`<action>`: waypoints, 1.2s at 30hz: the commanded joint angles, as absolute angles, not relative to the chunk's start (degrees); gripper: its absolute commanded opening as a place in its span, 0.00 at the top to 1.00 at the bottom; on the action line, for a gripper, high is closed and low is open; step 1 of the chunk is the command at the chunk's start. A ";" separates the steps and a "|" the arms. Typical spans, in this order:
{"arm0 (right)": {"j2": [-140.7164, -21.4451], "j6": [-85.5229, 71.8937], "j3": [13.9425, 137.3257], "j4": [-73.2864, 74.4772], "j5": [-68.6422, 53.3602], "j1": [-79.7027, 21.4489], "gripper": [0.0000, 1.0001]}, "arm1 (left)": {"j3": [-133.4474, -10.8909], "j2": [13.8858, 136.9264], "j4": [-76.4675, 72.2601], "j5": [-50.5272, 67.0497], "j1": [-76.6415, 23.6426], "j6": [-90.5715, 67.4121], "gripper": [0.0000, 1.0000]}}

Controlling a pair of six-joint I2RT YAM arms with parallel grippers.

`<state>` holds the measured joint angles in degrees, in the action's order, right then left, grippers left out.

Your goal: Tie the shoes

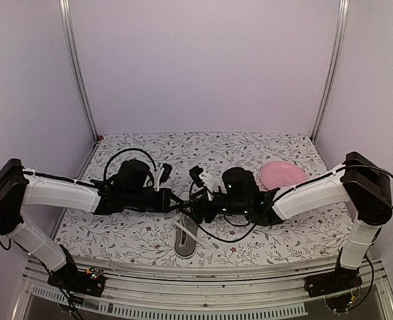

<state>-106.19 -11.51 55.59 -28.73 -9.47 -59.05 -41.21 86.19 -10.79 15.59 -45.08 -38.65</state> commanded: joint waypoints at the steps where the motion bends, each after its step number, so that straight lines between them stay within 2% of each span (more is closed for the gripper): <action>1: -97.14 -10.86 50.75 -26.33 -8.74 -58.62 0.32 | -39.54 84.35 -12.57 15.54 -44.29 -39.76 1.00; 7: -95.38 -15.71 44.35 -25.92 -10.66 -60.26 0.33 | -38.79 83.66 -13.17 15.81 -44.21 -40.47 1.00; 17: -102.27 -17.76 46.19 -26.64 -11.90 -63.69 0.38 | -39.00 84.09 -13.09 16.46 -44.26 -40.63 1.00; 25: -106.30 -17.40 48.52 -26.50 -13.86 -64.71 0.54 | -39.02 84.66 -13.27 16.81 -44.24 -40.81 1.00; 27: -106.71 -17.56 48.74 -26.31 -12.75 -64.86 0.63 | -39.11 84.69 -13.29 16.88 -44.26 -40.80 1.00; 29: -106.85 -17.81 49.04 -26.11 -11.44 -64.84 0.76 | -39.11 84.71 -13.36 16.93 -44.22 -40.78 1.00; 30: -106.73 -17.96 49.31 -26.07 -10.98 -64.79 0.86 | -39.11 84.74 -13.35 16.90 -44.21 -40.78 1.00; 32: -106.12 -18.08 49.87 -25.81 -10.56 -64.86 0.97 | -39.11 84.77 -13.27 16.81 -44.22 -40.70 1.00; 36: -102.35 -17.83 50.44 -25.54 -9.62 -64.85 0.98 | -39.02 84.74 -13.27 16.92 -44.23 -40.74 1.00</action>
